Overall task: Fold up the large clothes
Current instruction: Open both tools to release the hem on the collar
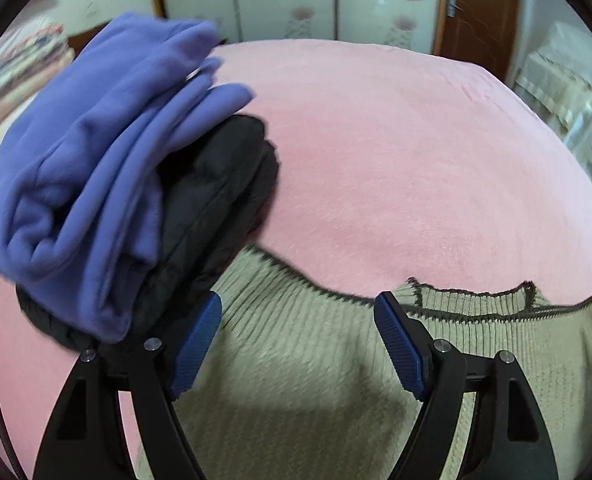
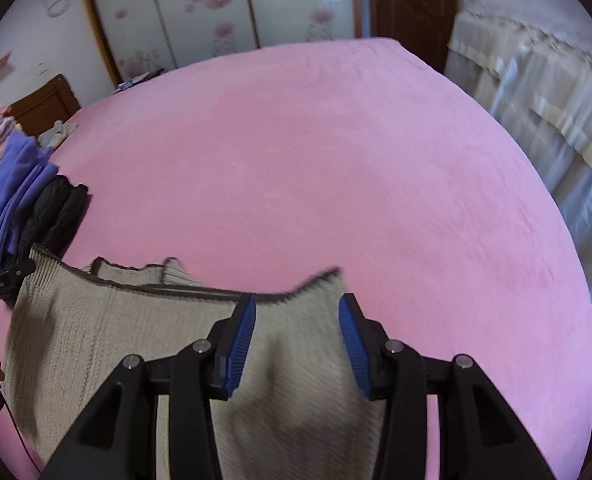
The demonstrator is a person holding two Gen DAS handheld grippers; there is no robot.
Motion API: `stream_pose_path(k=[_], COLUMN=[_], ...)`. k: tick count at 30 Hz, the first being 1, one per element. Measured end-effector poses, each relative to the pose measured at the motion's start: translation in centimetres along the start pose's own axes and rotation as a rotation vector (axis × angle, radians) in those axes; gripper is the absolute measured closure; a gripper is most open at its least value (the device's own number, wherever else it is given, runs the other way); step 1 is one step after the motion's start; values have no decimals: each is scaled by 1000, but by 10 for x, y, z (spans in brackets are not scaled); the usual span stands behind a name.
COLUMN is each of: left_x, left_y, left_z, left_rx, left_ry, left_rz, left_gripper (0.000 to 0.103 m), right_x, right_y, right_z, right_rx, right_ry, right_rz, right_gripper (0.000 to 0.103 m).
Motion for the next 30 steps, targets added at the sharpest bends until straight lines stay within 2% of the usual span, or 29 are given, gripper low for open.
stream_pose_path(k=[2,4,8,10,13,17,23,27,30], left_x=[-8,-14,-3,8,13,7,7,5,5], left_y=[-5,-7,-10,-8,-5,-3,-10,-15,-16], left_z=[-7,-25,-63,-80,-93,-94,-69,-22,23], left_rx=[-3,29,121,171,196,191,189,143,83], left_ry=[-12,-39,-105,-116,-120,-140,-99,-31,34], left_rz=[-41,-73,-60,-28,-20,-41,-12,-12,-8], left_gripper=[26,26,26,26,26,25,25,25,25], right_x=[8,9,-21,-38,-55,-54,-41,-25,-10], right_y=[2,4,8,10,12,9,0,-1,0], right_z=[-12,-27,-47,-53,-55,-47,-8,25,50], right_rx=[24,60,101,108,110,110,47,27,2], right_ry=[-8,28,105,103,74,76,24,-28,-33], right_rz=[43,60,-28,-92,-148,-126,-187,-258,-269], right_gripper=[62,69,74,91,100,100,96,95,95])
Point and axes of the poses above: each gripper's, at about its wrist camera, not at the fingertips, and z roughly against the way its jaws point, x to its left, y to its underside, the point moved 3 cm from there along -z, roughly the way its jaws point, and after that the axes turned 9 degrees about -y, right-handed, at the moved point
